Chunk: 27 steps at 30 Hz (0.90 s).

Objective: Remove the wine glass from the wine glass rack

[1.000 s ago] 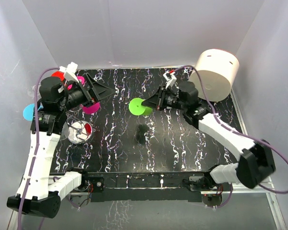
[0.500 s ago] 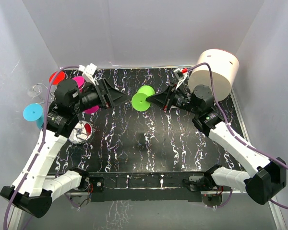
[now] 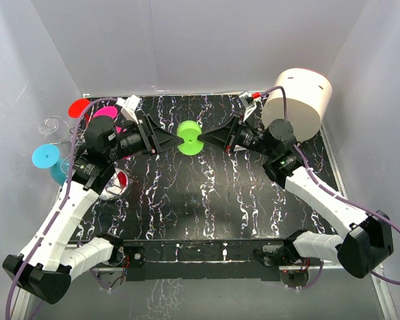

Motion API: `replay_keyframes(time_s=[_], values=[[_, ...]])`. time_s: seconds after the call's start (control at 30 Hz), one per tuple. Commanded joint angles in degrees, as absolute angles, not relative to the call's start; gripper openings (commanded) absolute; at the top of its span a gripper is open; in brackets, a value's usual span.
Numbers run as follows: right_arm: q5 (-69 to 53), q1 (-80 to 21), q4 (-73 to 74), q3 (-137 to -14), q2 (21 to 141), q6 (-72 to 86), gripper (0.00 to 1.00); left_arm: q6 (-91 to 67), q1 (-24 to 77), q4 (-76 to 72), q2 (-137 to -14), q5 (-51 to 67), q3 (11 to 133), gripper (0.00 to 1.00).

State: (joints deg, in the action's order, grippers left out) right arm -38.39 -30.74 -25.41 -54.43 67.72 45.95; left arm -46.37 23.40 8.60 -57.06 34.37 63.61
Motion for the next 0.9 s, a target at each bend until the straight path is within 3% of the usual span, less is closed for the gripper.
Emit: replay_keyframes(time_s=[0.0, 0.13, 0.43, 0.63, 0.77, 0.87], values=[[-39.1, -30.92, -32.01, -54.38, 67.69, 47.93, 0.0, -48.01, 23.97, 4.78, -55.63, 36.87, 63.57, 0.56], [-39.17, -31.03, -33.5, -53.76, 68.05, 48.51, 0.0, -49.65, 24.2, 3.36, -56.21, 37.52, 63.26, 0.41], [-39.17, -31.29, -33.17, -54.09, 68.21, 48.52, 0.0, -51.06, 24.94, 2.46, -56.4, 37.09, 62.49, 0.25], [-38.04, -31.29, -31.82, -54.48, 68.64, 48.53, 0.01, -52.39, 24.96, 2.47, -55.55, 36.7, 62.25, 0.03], [-35.62, -31.01, -27.74, -55.8, 68.71, 48.24, 0.3, -53.05, 24.96, 3.57, -54.54, 36.11, 62.75, 0.0], [-33.84, -30.36, -23.67, -57.29, 68.15, 46.12, 0.45, -54.1, 24.96, 2.65, -53.42, 35.93, 62.49, 0.0]])
